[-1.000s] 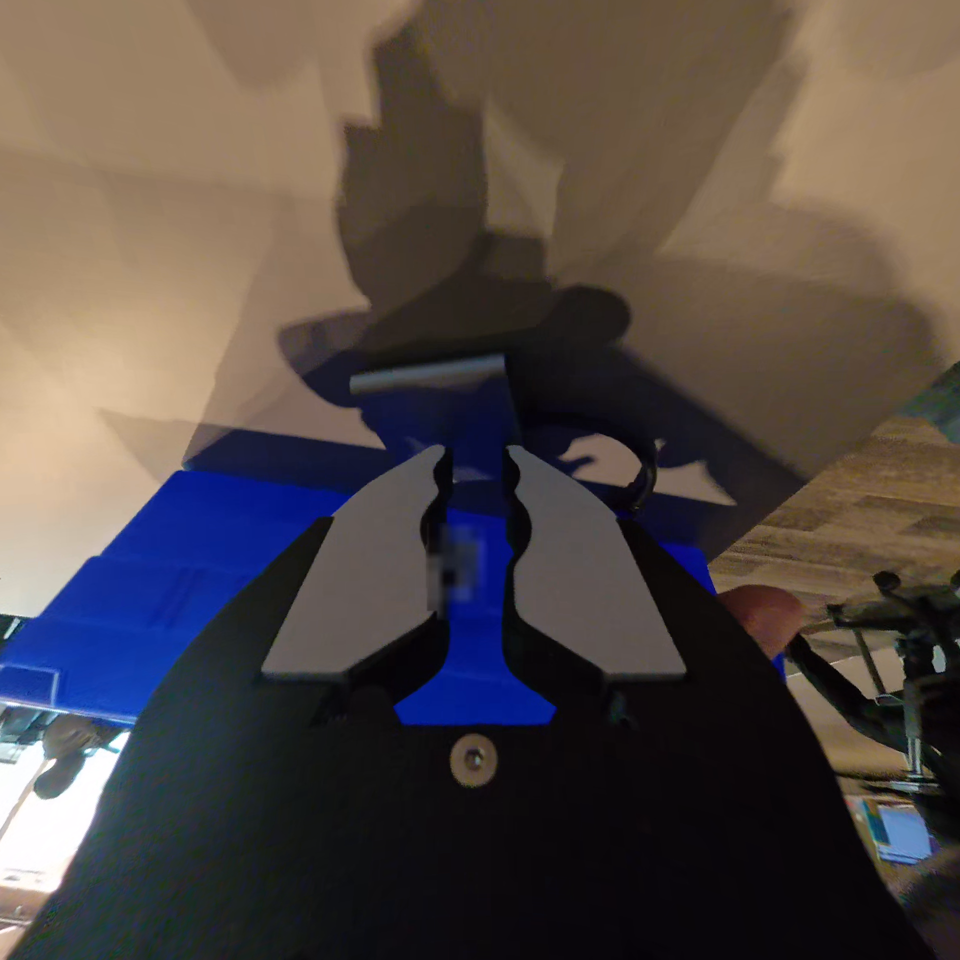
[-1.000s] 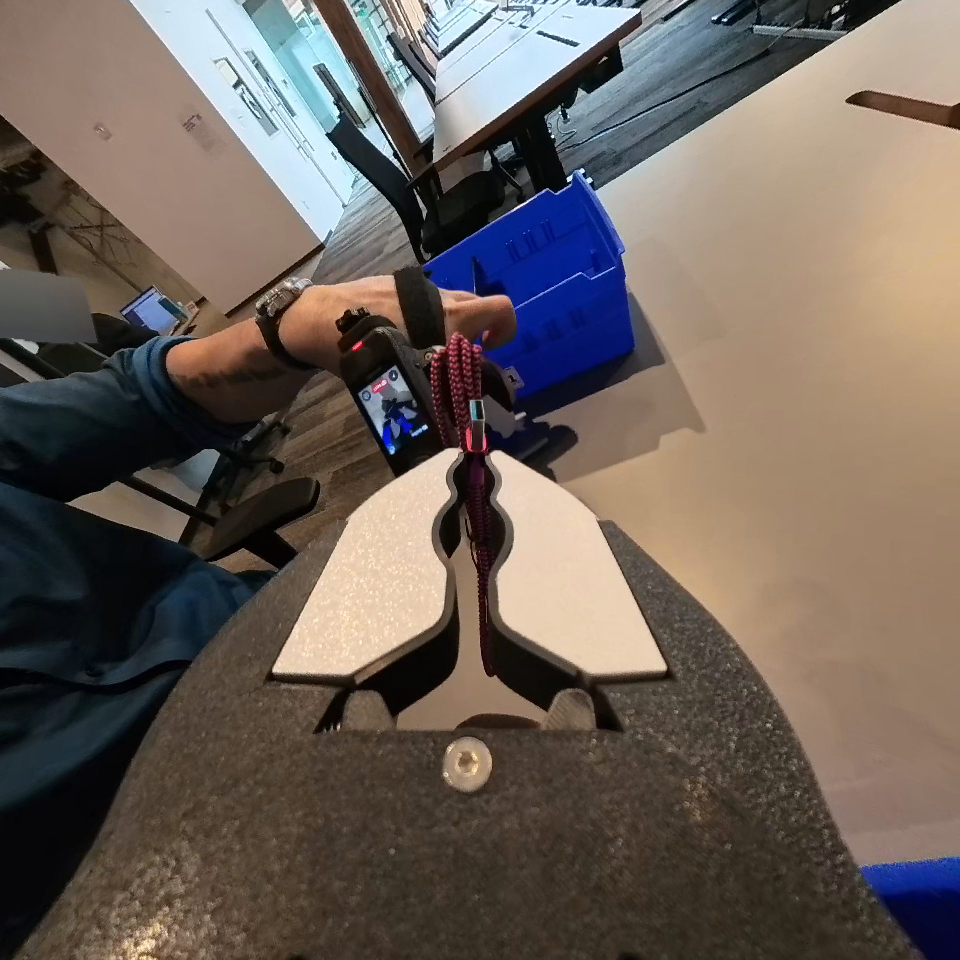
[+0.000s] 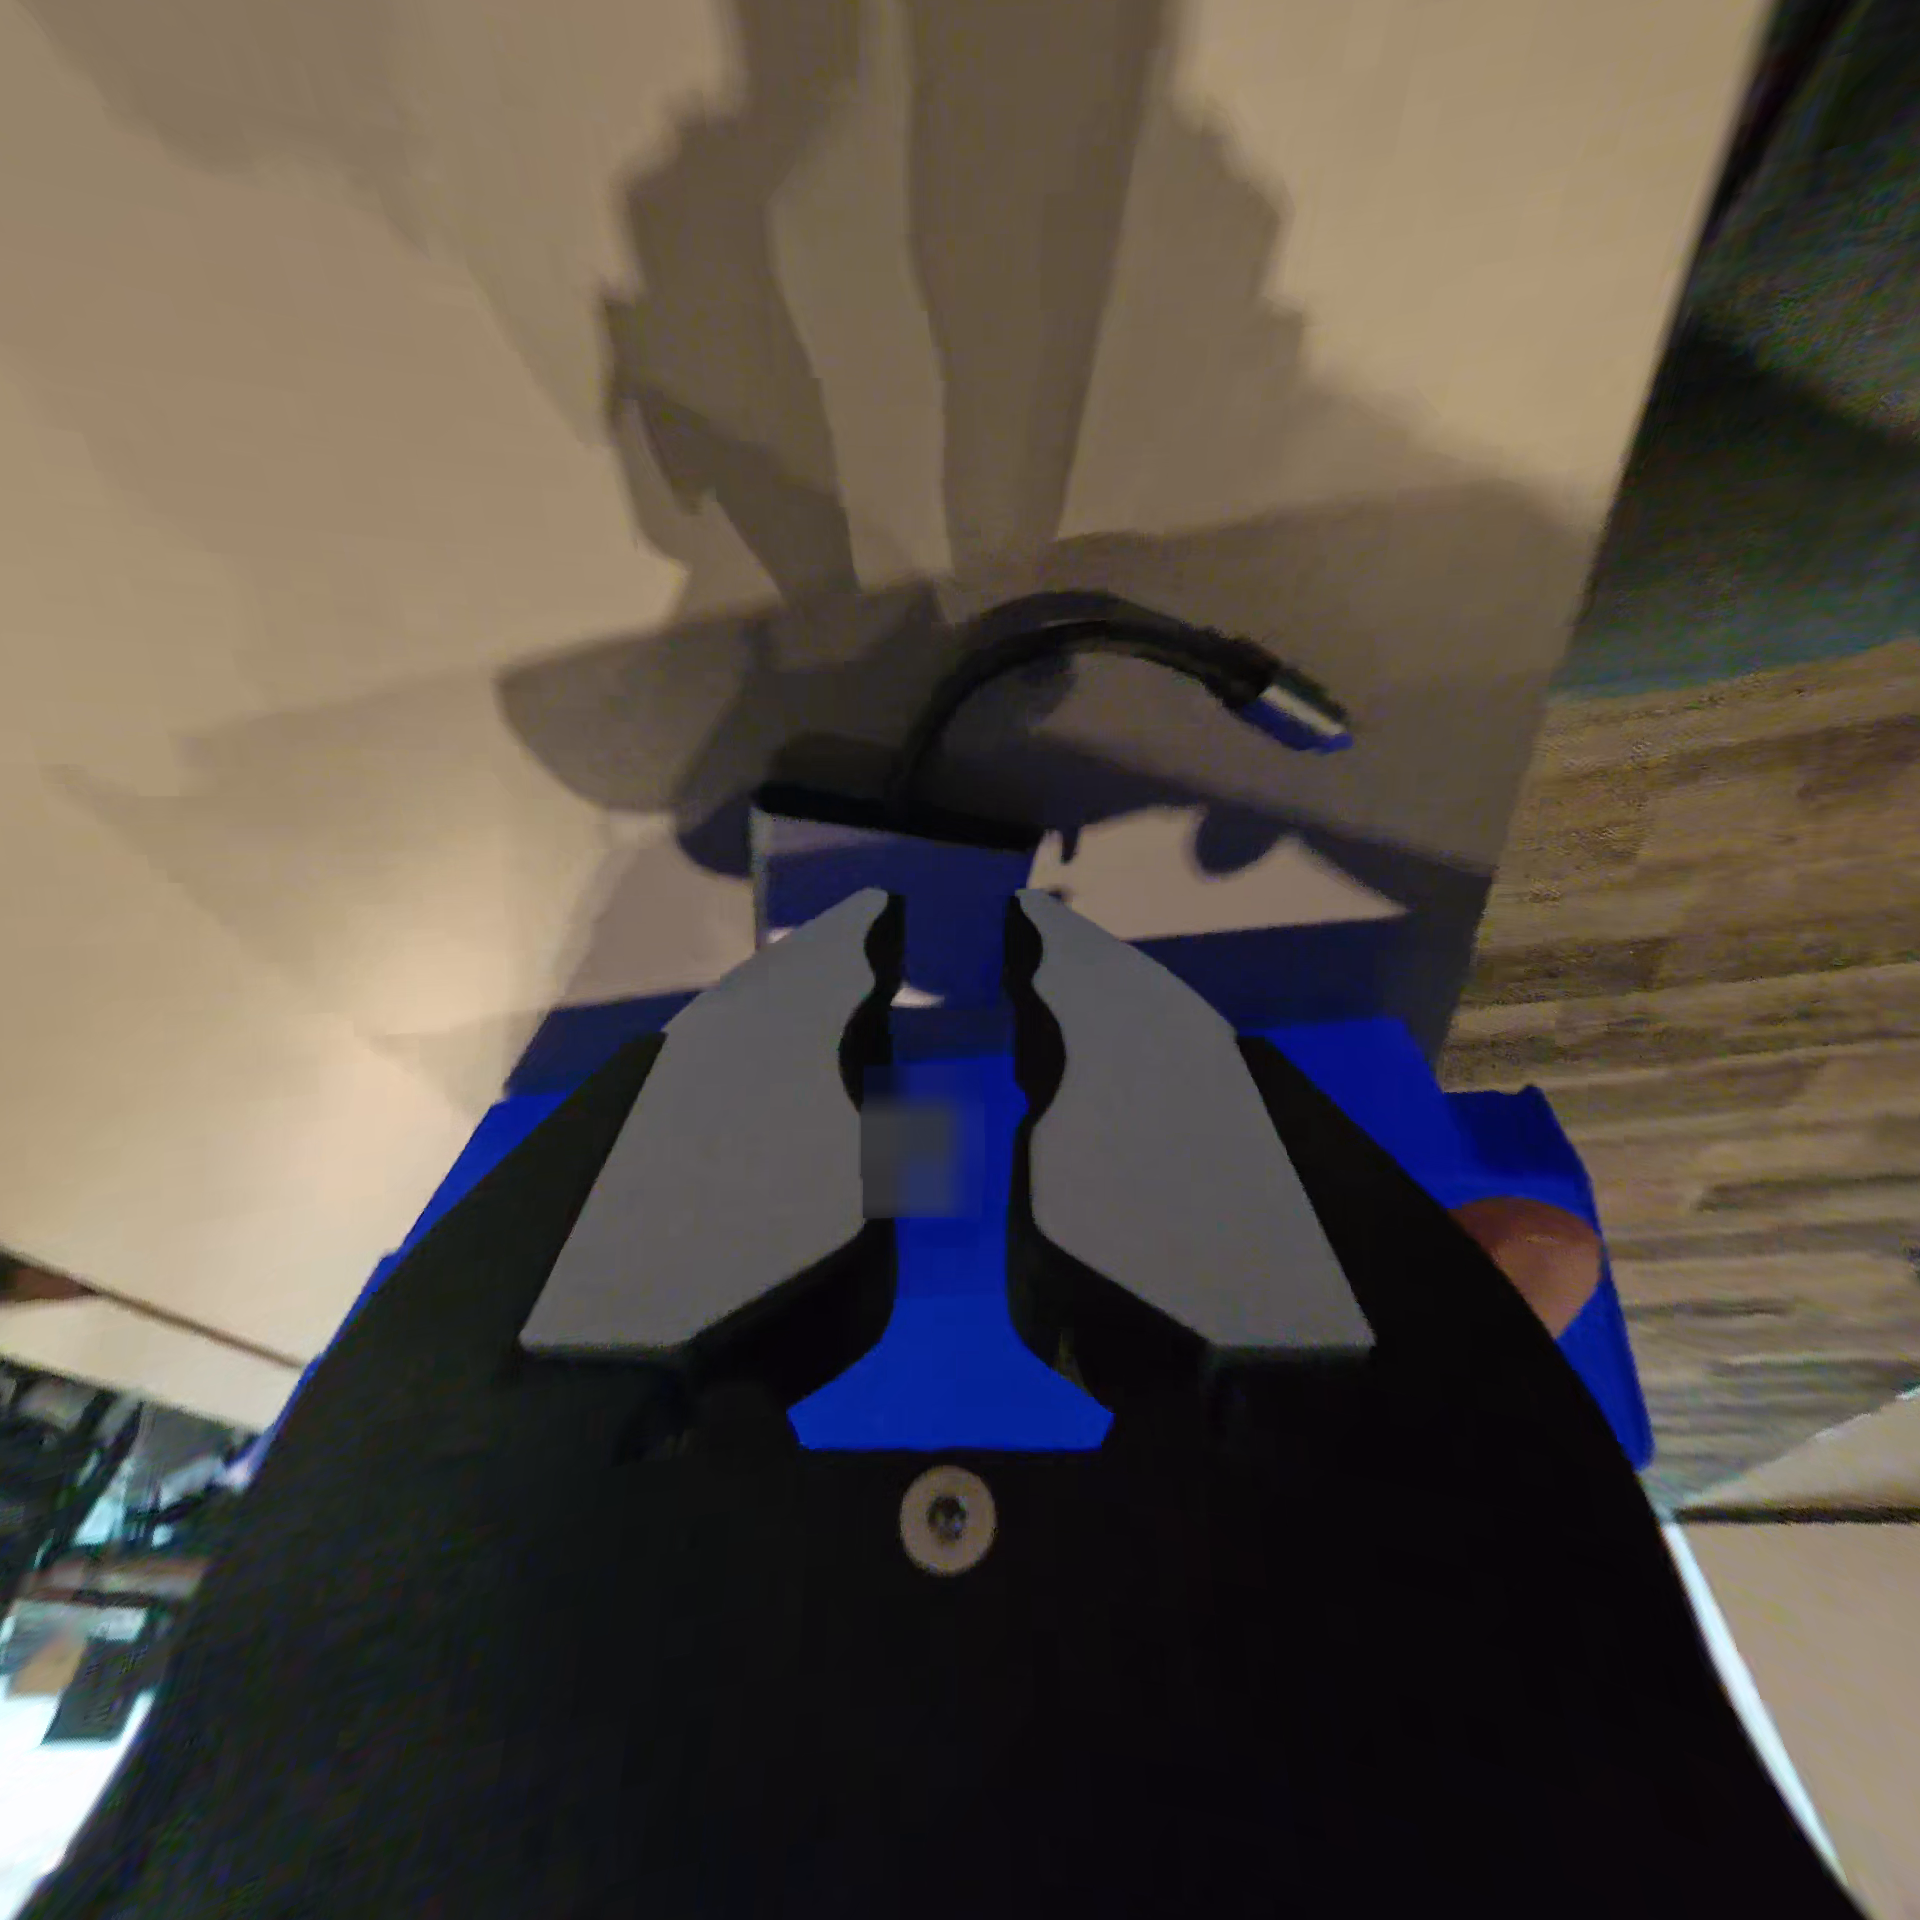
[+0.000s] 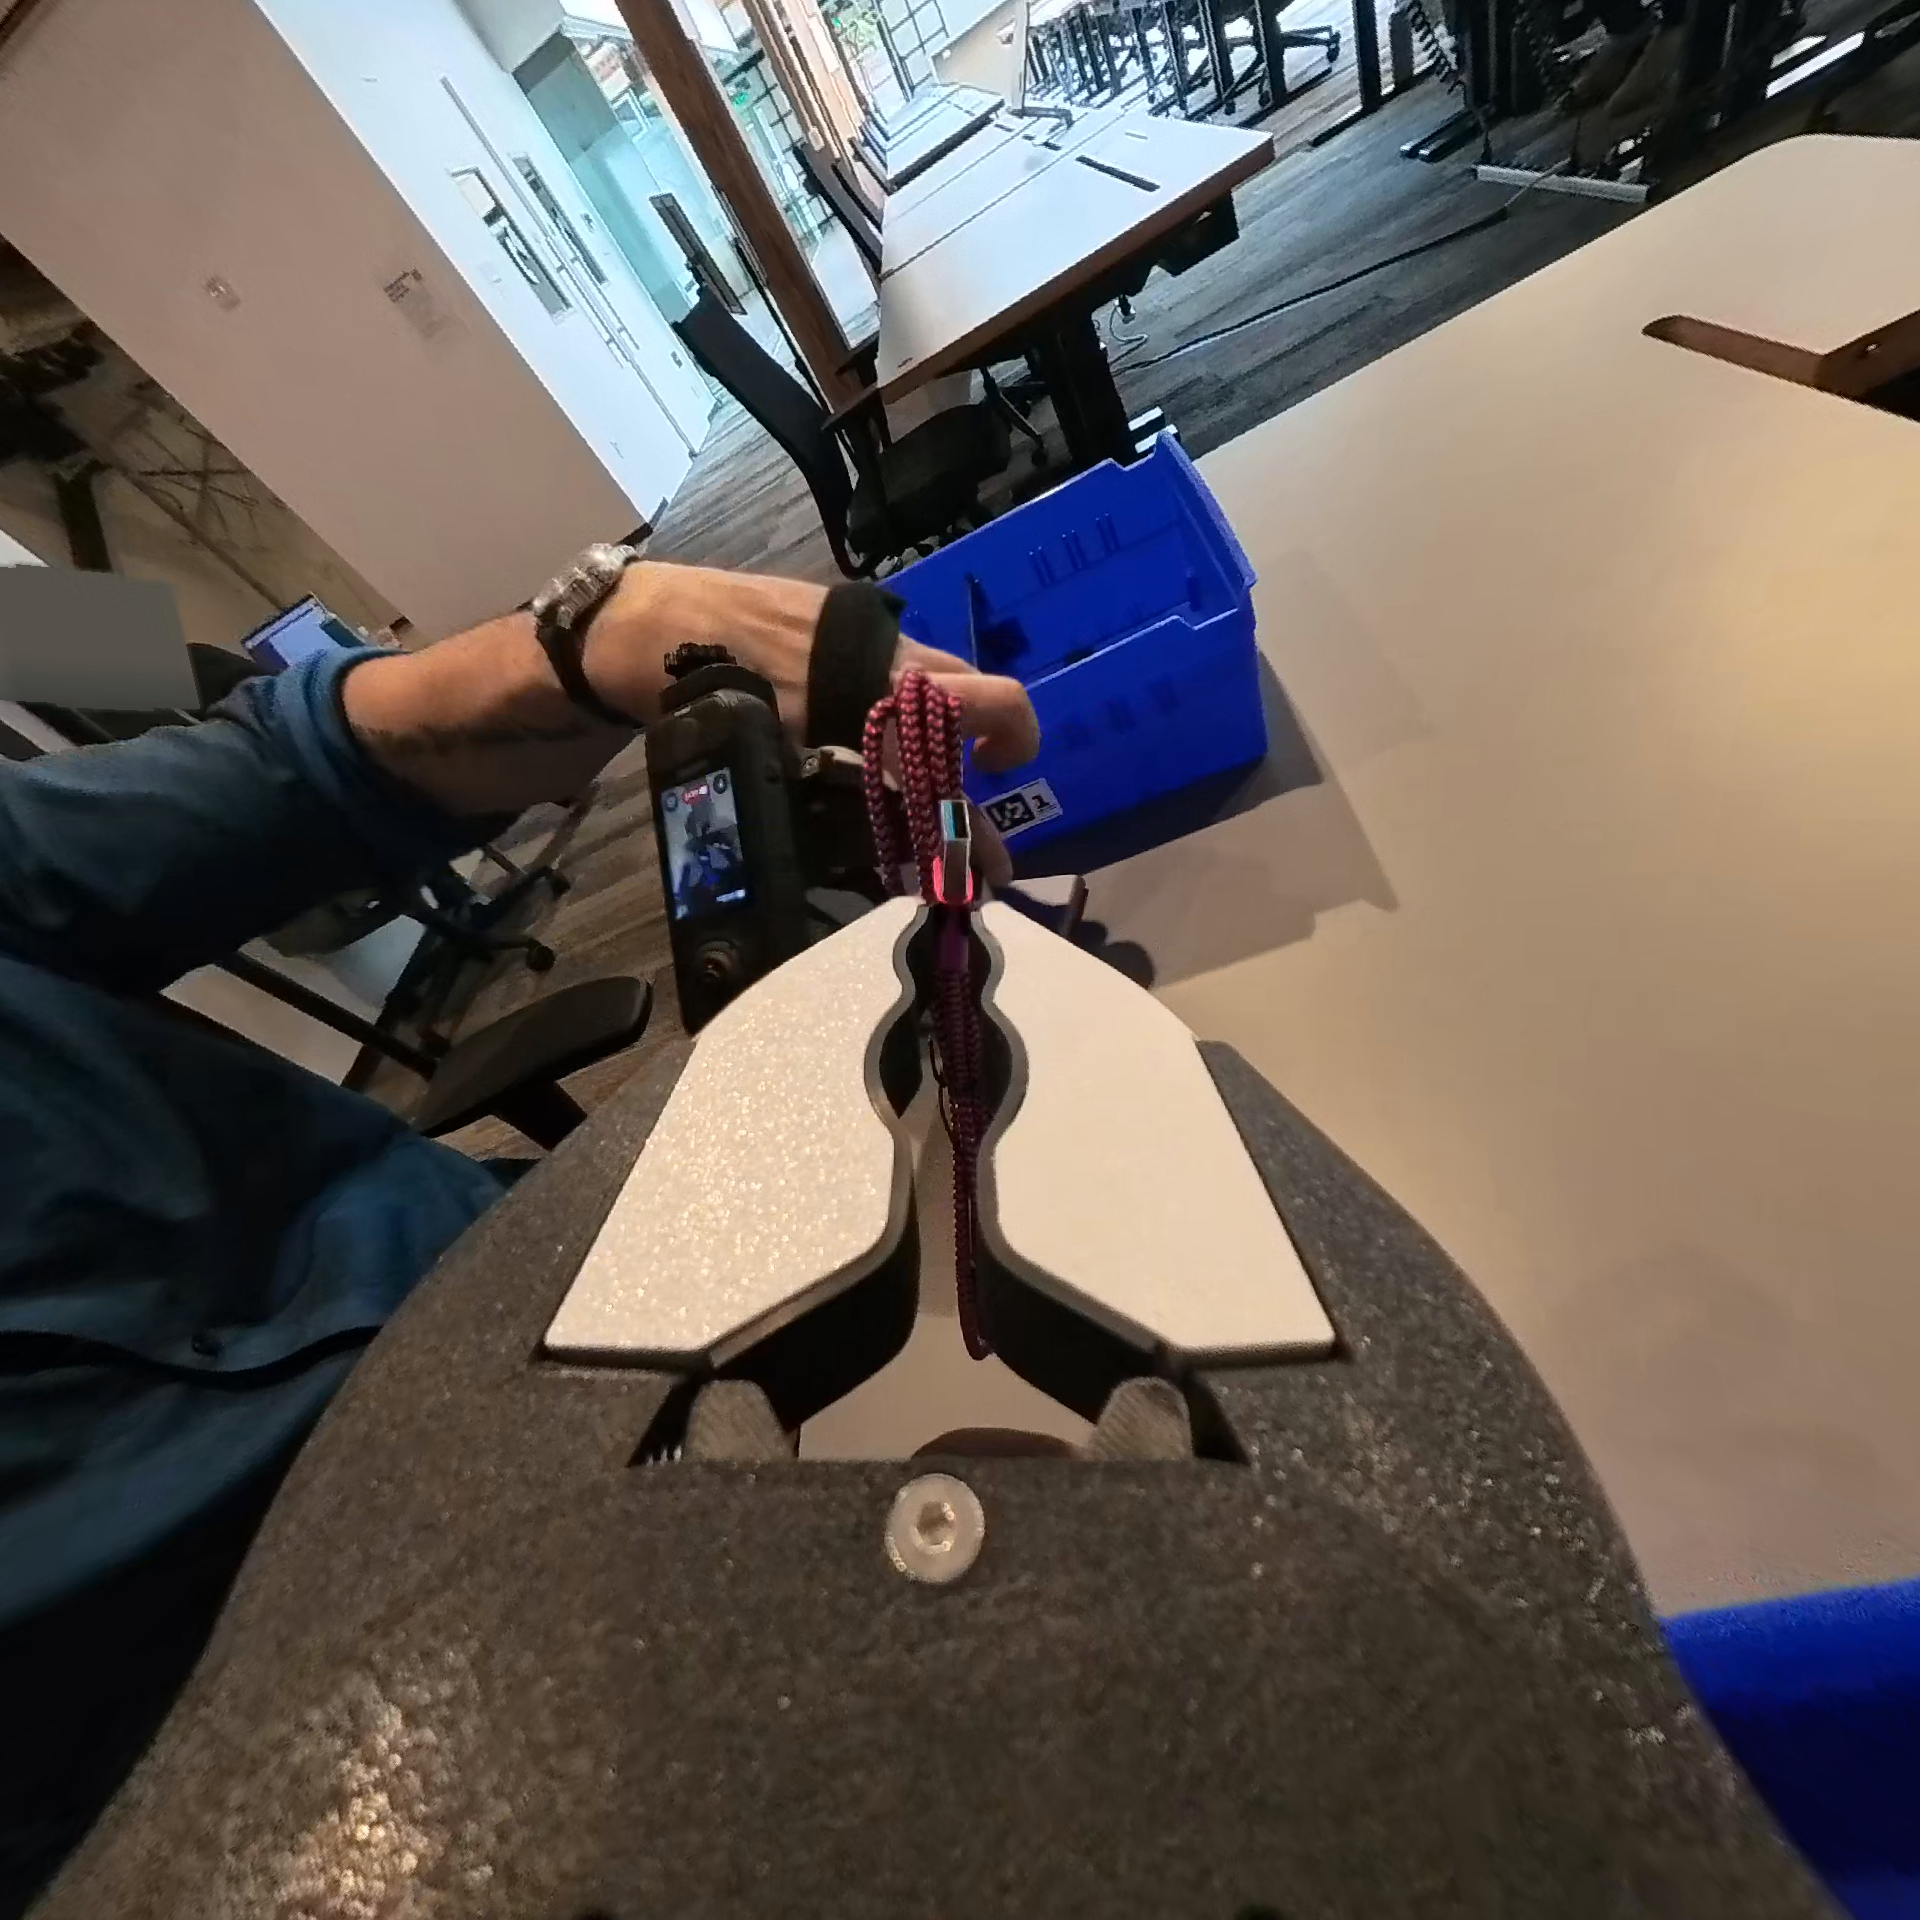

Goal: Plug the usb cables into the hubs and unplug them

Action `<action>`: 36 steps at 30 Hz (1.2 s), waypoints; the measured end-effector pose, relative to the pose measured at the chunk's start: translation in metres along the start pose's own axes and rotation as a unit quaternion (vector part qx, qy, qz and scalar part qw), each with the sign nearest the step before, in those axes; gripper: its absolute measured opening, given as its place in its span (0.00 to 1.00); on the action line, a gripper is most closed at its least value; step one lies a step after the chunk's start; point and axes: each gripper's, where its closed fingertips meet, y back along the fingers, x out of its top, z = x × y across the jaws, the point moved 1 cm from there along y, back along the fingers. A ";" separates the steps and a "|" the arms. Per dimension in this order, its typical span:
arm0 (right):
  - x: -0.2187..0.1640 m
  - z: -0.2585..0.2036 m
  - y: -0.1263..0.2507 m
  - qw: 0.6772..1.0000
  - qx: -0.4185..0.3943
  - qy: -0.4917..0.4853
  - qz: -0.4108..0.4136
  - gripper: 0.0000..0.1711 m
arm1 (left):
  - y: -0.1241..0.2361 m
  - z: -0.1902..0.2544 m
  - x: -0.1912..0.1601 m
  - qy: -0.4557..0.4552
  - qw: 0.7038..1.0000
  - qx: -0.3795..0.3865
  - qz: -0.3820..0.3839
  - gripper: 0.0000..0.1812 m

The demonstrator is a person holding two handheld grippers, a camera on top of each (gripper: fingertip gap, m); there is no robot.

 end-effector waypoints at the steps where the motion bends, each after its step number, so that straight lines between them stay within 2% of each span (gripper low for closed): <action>1: -0.001 0.000 -0.001 1.000 0.002 0.000 0.000 0.03 | -0.001 0.003 0.003 -0.009 1.000 -0.002 0.009 0.11; 7: -0.001 -0.003 -0.007 1.000 0.007 -0.001 -0.005 0.03 | -0.009 -0.006 0.013 -0.062 0.997 0.041 -0.013 0.08; 11: 0.002 -0.005 -0.005 1.000 0.007 0.002 -0.006 0.03 | -0.019 -0.010 0.012 -0.084 0.994 0.045 -0.055 0.08; 16: 0.000 -0.003 -0.002 1.000 0.005 -0.002 -0.004 0.03 | -0.027 -0.009 0.008 -0.090 0.991 0.020 -0.098 0.07; 19: -0.002 -0.002 -0.002 1.000 0.006 -0.005 -0.004 0.03 | -0.027 -0.009 0.006 -0.083 0.990 -0.002 -0.110 0.03; 23: 0.000 -0.004 -0.002 1.000 0.006 -0.001 -0.002 0.03 | -0.027 -0.015 0.009 -0.023 0.994 -0.010 -0.105 0.03; 29: 0.010 -0.004 0.005 1.000 0.004 0.000 0.015 0.03 | -0.011 -0.036 0.026 0.068 0.996 0.017 -0.050 0.03; 36: 0.018 -0.003 0.015 1.000 0.000 -0.001 0.031 0.03 | 0.004 -0.061 0.048 0.077 0.996 0.031 -0.015 0.03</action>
